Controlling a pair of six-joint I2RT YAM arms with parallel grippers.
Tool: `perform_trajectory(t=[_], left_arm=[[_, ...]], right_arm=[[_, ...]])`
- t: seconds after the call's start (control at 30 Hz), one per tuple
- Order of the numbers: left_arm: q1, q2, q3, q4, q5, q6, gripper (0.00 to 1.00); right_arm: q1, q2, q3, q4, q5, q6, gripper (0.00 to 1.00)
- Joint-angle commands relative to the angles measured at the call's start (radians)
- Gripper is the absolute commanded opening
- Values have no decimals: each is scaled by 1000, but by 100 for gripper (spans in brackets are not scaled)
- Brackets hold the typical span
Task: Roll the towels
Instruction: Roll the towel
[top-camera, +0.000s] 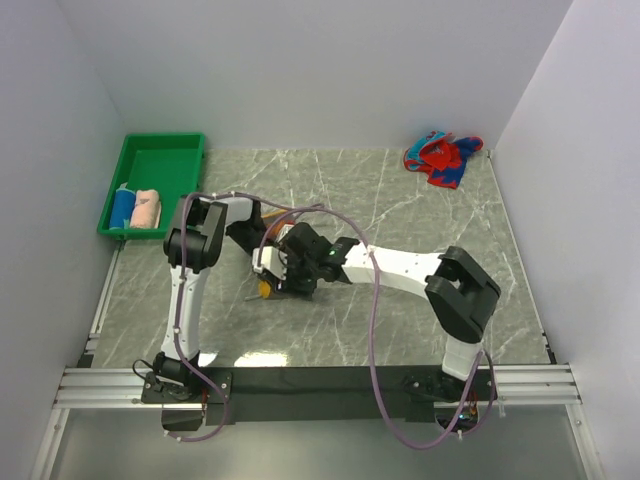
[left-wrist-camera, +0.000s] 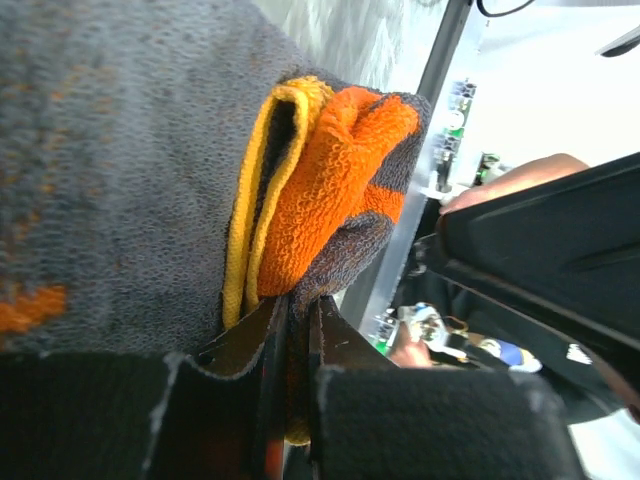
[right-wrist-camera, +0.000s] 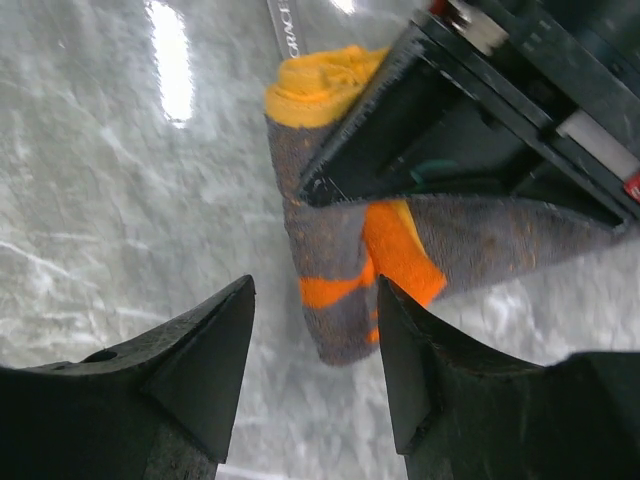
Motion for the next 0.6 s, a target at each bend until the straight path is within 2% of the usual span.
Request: perform_trajectory(t=[0.0,0.17,0.3,0.37,0.4,0.43,0.5,0.57], left_arm=[[26,60,-38,144,-236,91,7],[53,63,-41,118,-232,130,9],[80,54,-38,103,-227,171,11],[93,44,-38,101,-226,183,11],[100,36,-43,109,-226,191,13],[106,12,-52,118,-215,191,15],[130,-19,-55,121,-192,202,31],[161,-70,-52,110,-157,209,38]], right_arm=[[23,28,31,79,-30,-57,59],[48,100,54,91,-29,-87,58],[49,165,80,67,-30,-91,52],[49,191,97,46,-36,-91,34],[49,202,111,29,-50,-87,18],[49,222,124,-9,-59,-78,10],[48,234,166,-51,-96,-64,0],[45,255,222,-134,-141,-25,0]])
